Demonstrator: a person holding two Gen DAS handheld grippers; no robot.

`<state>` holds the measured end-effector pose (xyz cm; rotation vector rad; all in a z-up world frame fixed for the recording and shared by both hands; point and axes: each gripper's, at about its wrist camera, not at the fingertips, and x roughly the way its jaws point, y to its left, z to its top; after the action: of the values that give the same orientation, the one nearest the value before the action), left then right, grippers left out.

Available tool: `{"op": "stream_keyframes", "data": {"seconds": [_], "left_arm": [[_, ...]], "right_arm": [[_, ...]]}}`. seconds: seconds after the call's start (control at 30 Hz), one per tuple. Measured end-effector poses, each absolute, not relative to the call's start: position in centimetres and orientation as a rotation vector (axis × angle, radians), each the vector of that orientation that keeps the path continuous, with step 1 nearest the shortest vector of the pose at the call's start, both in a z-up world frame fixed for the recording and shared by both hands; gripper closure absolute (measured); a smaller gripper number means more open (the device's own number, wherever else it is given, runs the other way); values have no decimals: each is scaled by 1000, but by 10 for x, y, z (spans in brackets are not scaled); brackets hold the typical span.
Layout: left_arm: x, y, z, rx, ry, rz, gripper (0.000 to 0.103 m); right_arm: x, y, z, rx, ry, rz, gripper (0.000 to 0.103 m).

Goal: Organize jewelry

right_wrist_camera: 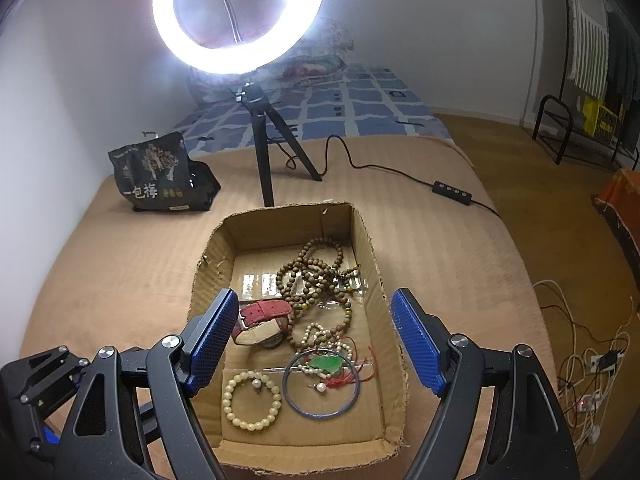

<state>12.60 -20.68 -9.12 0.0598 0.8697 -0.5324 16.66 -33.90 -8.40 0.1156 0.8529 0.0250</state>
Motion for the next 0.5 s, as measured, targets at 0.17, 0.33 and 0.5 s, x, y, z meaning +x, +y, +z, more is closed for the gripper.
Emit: {"op": "stream_keyframes", "data": {"seconds": [0.17, 0.33, 0.5], "left_arm": [[119, -200, -83, 67, 853, -525, 62], [111, -190, -72, 76, 829, -514, 62], [100, -179, -61, 82, 805, -508, 59]], "right_arm": [[158, -337, -71, 103, 833, 20, 24], [149, -331, -58, 78, 819, 10, 24], [138, -324, -44, 58, 799, 8, 24]]}}
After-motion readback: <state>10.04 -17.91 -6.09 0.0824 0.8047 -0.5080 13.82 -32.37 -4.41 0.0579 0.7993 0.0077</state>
